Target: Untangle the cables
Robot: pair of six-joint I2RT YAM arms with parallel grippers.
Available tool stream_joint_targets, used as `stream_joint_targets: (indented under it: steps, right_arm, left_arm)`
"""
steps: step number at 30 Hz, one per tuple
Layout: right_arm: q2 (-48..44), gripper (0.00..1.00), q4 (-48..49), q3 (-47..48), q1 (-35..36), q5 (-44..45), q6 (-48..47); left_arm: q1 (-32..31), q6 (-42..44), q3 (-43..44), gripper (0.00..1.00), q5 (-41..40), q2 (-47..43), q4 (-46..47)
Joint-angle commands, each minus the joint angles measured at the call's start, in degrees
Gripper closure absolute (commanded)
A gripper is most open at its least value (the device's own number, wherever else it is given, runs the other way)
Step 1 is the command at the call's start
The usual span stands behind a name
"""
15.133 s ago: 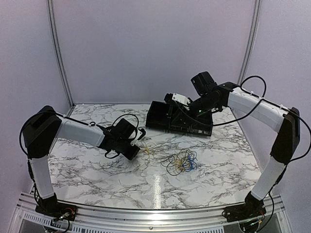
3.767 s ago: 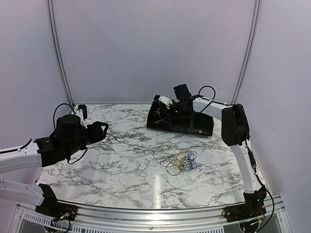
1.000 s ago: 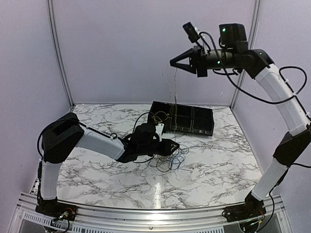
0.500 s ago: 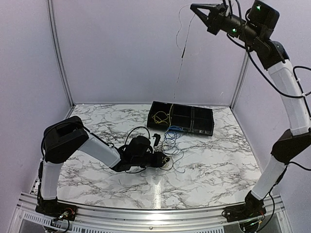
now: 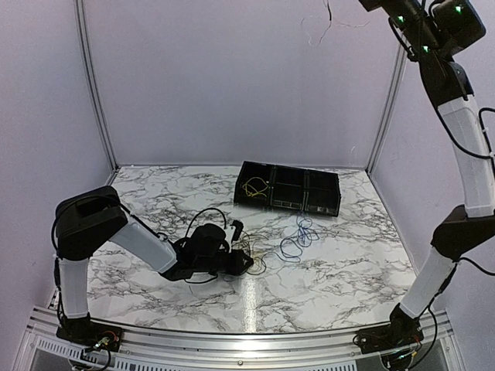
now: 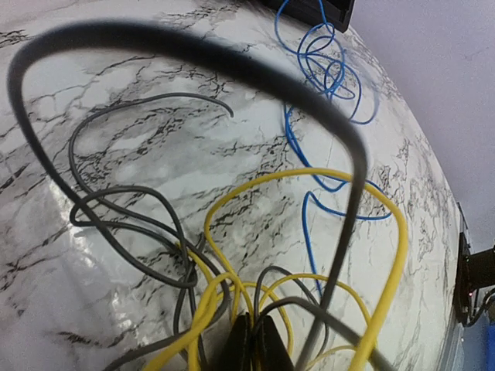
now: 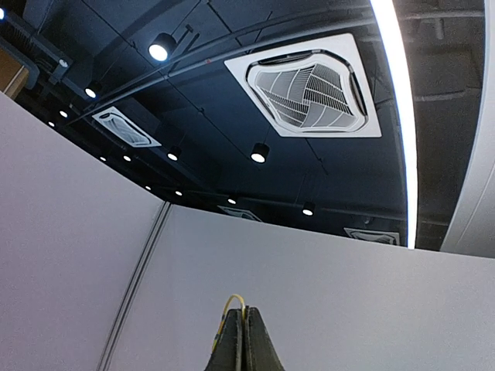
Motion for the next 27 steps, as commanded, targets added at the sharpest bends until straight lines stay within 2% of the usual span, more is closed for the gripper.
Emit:
stream_joint_targets:
  steps: [1,2,7,10,14,19,27]
  right_arm:
    - [-3.70,1.00,2.90,-7.68,-0.18,0.89,-2.19]
    - [-4.68,1.00,3.30,-10.99,-0.16,0.47,-2.44]
    - [-5.80,1.00,3.59,-20.39,-0.54,0.77,-1.87]
    - [-5.41,1.00,3.49,-23.79,-0.94,0.24,-1.49]
    - [-4.78,1.00,3.74,-28.90,-0.86,-0.88,-3.02]
    - [-3.10,1.00,4.06,-33.02,-0.86,-1.81,-4.00]
    - [3.74,1.00,4.90,-31.71,-0.95,-0.87,-2.78]
  left_arm:
    - [0.19,4.14,-2.04,0.94,-0.98,-5.58,-4.04]
    - [0.19,4.88,-2.05,0.90,-0.52,-6.86,-4.53]
    - [0.11,6.63,-3.08,0.56,-2.37,-14.39,-7.14]
    - [0.06,7.01,-4.08,0.47,-3.39,-18.85,-8.58]
    - [0.11,6.87,-5.84,0.42,-3.59,-23.75,-10.23]
    - [0.06,5.63,-9.81,0.41,-6.02,-29.10,-11.05]
    - [0.11,5.53,-15.30,0.41,-13.07,-37.57,-14.04]
